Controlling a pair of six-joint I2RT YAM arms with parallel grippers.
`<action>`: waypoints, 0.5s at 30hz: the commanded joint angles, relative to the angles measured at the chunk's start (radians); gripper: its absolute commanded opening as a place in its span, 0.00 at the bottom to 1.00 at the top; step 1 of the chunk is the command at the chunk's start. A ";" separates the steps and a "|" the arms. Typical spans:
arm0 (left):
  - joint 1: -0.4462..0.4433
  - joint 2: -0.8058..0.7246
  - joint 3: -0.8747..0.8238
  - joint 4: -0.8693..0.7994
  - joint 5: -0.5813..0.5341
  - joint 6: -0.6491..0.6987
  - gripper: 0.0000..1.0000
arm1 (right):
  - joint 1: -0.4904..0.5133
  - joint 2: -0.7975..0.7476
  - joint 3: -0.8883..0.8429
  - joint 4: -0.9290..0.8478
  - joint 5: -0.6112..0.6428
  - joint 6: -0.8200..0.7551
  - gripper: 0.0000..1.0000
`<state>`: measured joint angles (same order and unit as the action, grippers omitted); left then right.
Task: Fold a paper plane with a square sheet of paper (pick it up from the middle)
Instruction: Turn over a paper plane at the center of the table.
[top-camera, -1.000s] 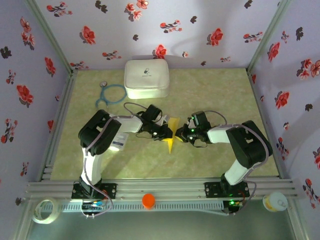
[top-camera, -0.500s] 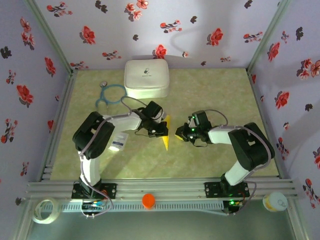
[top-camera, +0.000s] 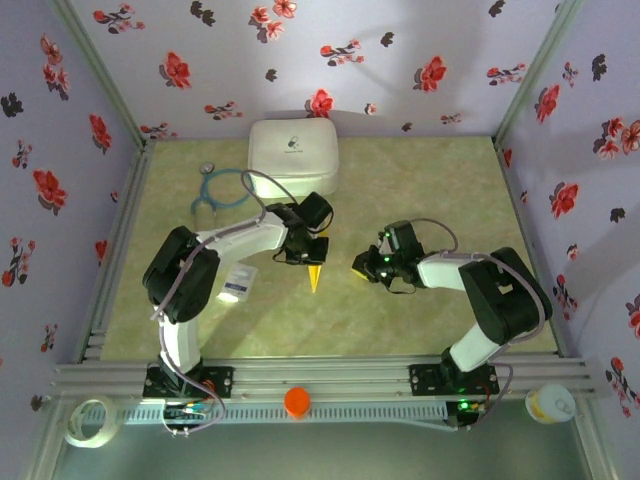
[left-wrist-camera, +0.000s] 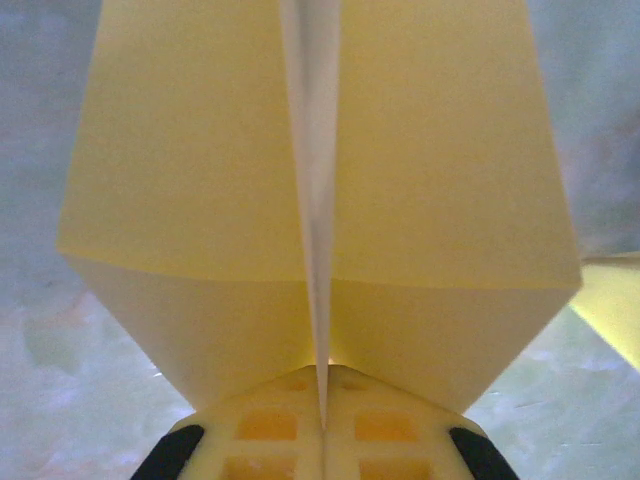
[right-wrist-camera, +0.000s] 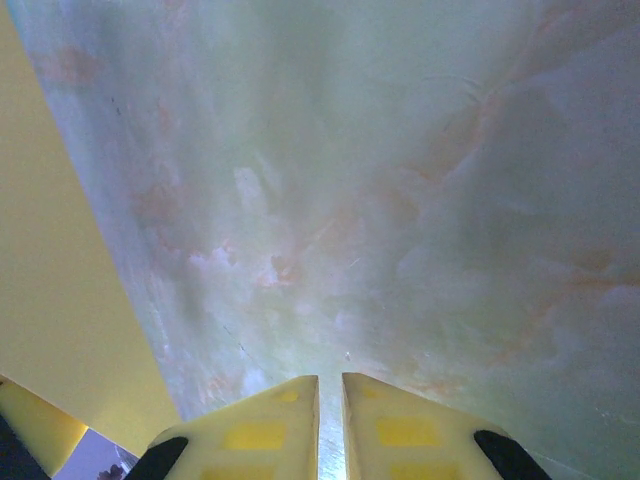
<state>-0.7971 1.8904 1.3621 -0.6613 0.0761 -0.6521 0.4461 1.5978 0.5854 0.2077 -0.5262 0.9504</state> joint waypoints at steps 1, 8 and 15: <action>-0.010 0.031 0.031 -0.090 -0.071 0.020 0.00 | 0.003 -0.012 -0.016 -0.022 0.021 -0.012 0.15; -0.014 0.048 0.024 -0.086 -0.070 0.014 0.01 | 0.002 -0.032 -0.015 -0.006 0.006 -0.010 0.18; -0.016 0.059 0.024 -0.077 -0.064 0.013 0.07 | 0.002 -0.051 -0.010 0.005 -0.009 -0.004 0.21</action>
<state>-0.8017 1.9320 1.3716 -0.7162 0.0330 -0.6502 0.4461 1.5726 0.5850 0.2089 -0.5274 0.9504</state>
